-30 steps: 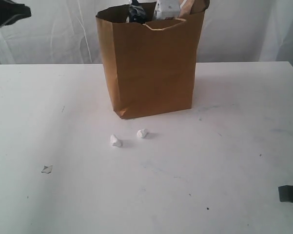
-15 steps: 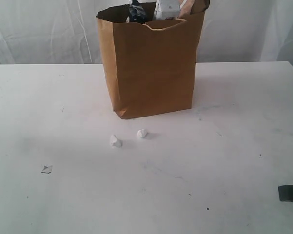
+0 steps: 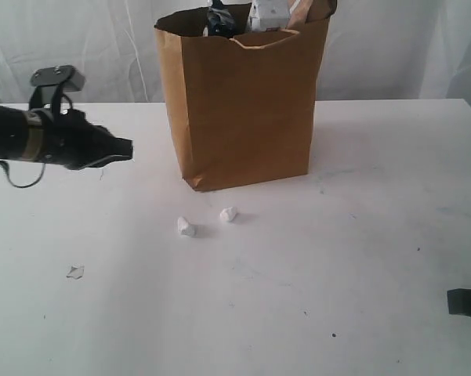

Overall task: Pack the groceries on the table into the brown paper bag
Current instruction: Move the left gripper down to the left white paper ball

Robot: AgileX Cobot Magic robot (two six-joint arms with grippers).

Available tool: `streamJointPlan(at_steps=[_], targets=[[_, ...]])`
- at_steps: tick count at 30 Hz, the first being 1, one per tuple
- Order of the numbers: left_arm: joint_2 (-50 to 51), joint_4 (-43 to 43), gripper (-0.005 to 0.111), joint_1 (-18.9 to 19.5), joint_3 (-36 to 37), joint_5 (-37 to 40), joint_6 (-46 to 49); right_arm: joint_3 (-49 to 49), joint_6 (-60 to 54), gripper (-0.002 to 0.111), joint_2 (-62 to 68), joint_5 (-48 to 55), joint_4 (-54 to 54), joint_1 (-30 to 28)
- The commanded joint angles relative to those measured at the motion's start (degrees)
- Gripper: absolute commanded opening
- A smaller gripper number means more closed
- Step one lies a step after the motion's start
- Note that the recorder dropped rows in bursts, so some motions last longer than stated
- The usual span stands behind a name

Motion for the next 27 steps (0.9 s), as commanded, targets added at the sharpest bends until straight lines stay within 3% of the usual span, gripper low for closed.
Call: streamJointPlan(at_steps=[1,3,5,8,10,12,17,21,27], targets=[[0.0,0.5,0.000,-7.6,-3.5,15.5,9.5,0.5,0.2,0.000,-0.1,-0.1,0.2,0.0],[0.6,0.5,0.004,-9.1,-3.9,17.7,13.7,0.5,0.2,0.000,-0.1,-0.1,0.2,0.0],[1.9,0.5,0.017,-9.2,-3.9,14.7,16.5,0.5,0.2,0.000,-0.1,0.0,0.2,0.0],[5.4,0.5,0.049,-9.2,-3.9,5.6,19.5,0.5,0.2,0.000,-0.1,0.0,0.2,0.0],[7.6,-0.1,0.073,-9.2,-3.9,4.8,19.6,0.5,0.2,0.000,-0.1,0.0,0.2,0.0],[9.2,-3.0,0.088,-9.2,-3.9,5.6,19.5,0.5,0.2,0.000,-0.1,0.0,0.2,0.0],[11.9,-10.4,0.087,-9.3,-3.9,5.0,16.4,0.5,0.2,0.000,-0.1,0.0,0.2,0.0],[13.7,-6.2,0.083,-10.0,-3.9,2.4,16.9,0.5,0.2,0.000,-0.1,0.0,0.2,0.0],[14.2,-1.0,0.082,-11.6,-3.9,0.6,25.2,0.5,0.2,0.000,-0.1,0.0,0.2,0.0]])
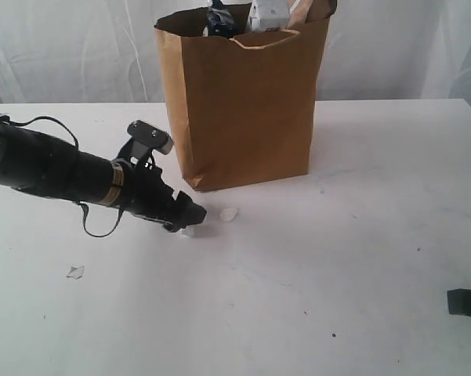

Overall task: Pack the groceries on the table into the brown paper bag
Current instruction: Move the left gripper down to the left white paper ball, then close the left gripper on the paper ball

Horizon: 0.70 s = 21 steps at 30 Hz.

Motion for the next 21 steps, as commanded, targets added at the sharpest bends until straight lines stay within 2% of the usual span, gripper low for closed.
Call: streamJointPlan(at_steps=[1,9,16,21], targets=[[-0.2,4.7,0.082,-1.5,-0.1,-1.1,5.6,0.5,0.2,0.000,-0.1,0.1,0.2,0.0],[0.3,5.4,0.080,-1.7,-0.1,0.9,6.7,0.5,0.2,0.000,-0.1,0.1,0.2,0.0],[0.3,5.4,0.055,-1.7,-0.1,1.8,7.5,0.5,0.2,0.000,-0.1,0.1,0.2,0.0],[0.3,5.4,0.054,-1.7,-0.1,0.4,7.6,0.5,0.2,0.000,-0.1,0.1,0.2,0.0]])
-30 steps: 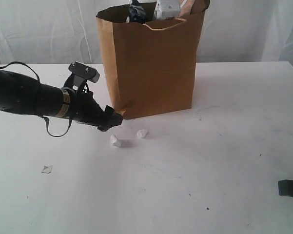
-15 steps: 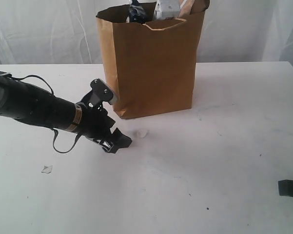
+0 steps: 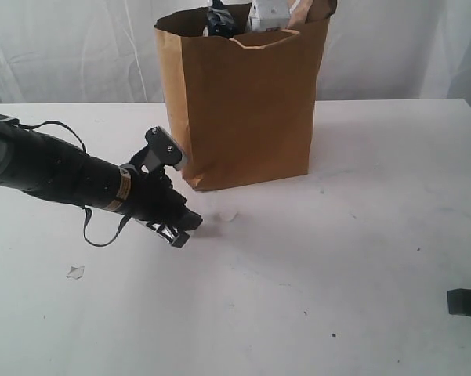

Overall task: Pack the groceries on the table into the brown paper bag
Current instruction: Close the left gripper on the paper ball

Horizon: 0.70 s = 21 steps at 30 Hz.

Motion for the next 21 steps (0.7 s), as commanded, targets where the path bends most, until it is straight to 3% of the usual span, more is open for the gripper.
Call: streamJointPlan(at_steps=[1,8,15,18,21], targets=[[0.2,0.6,0.054,-0.2,0.3,-1.1,0.3,0.5,0.2,0.000,-0.1,0.1,0.2,0.0],[-0.9,0.6,0.060,-0.2,4.9,-1.2,0.4,0.5,0.2,0.000,-0.1,0.1,0.2,0.0],[-1.1,0.6,0.060,-0.2,7.6,4.8,1.7,0.5,0.2,0.000,-0.1,0.1,0.2,0.0],[-1.1,0.6,0.048,-0.2,7.6,4.3,1.7,0.5,0.2,0.000,-0.1,0.1,0.2,0.0],[-1.7,0.6,0.017,-0.2,7.5,4.3,1.6,0.5,0.2,0.000,-0.1,0.1,0.2,0.0]])
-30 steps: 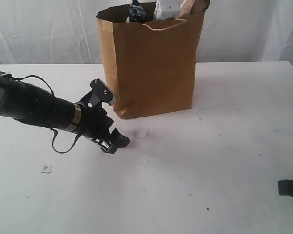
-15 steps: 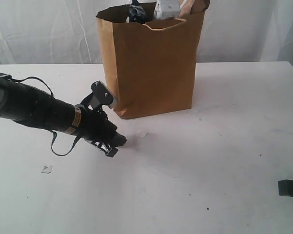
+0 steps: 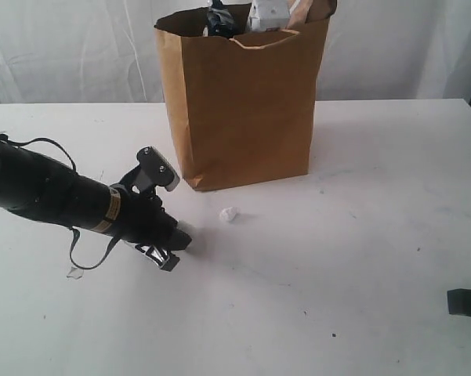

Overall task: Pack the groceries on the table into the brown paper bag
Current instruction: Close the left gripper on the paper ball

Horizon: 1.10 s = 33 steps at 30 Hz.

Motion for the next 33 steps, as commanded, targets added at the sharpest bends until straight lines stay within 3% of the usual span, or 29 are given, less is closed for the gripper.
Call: streamJointPlan(at_steps=[1,2,12,14,16,17,20,28,33], targets=[[-0.5,1.5,0.007,-0.2,0.9,3.2,0.3,0.5,0.2,0.000,-0.1,-0.1,0.2,0.0],[-1.0,1.5,0.000,-0.2,0.9,3.3,0.8,0.5,0.2,0.000,-0.1,-0.1,0.2,0.0],[-6.3,1.5,0.000,-0.2,0.9,6.8,1.8,0.5,0.2,0.000,-0.1,-1.0,0.2,0.0],[-6.2,1.5,0.006,-0.2,0.9,5.1,4.1,0.5,0.2,0.000,-0.1,-1.0,0.2,0.0],[-6.1,-2.2,0.026,-0.2,0.9,0.0,10.8,0.5,0.2,0.000,-0.1,-1.0,0.2,0.0],[-5.7,-8.6,0.040,-0.2,0.9,-2.2,18.5,0.5,0.2,0.000,-0.1,-1.0,0.2,0.0],[-4.1,-23.1,0.056,-0.2,0.9,-1.8,31.3,0.5,0.2,0.000,-0.1,-0.8,0.2,0.0],[1.7,-33.8,0.058,-0.2,0.9,-10.1,36.8,0.5,0.2,0.000,-0.1,-0.4,0.2,0.0],[2.0,-34.0,0.056,-0.2,0.9,-8.6,39.4,0.5,0.2,0.000,-0.1,-0.4,0.2,0.0]])
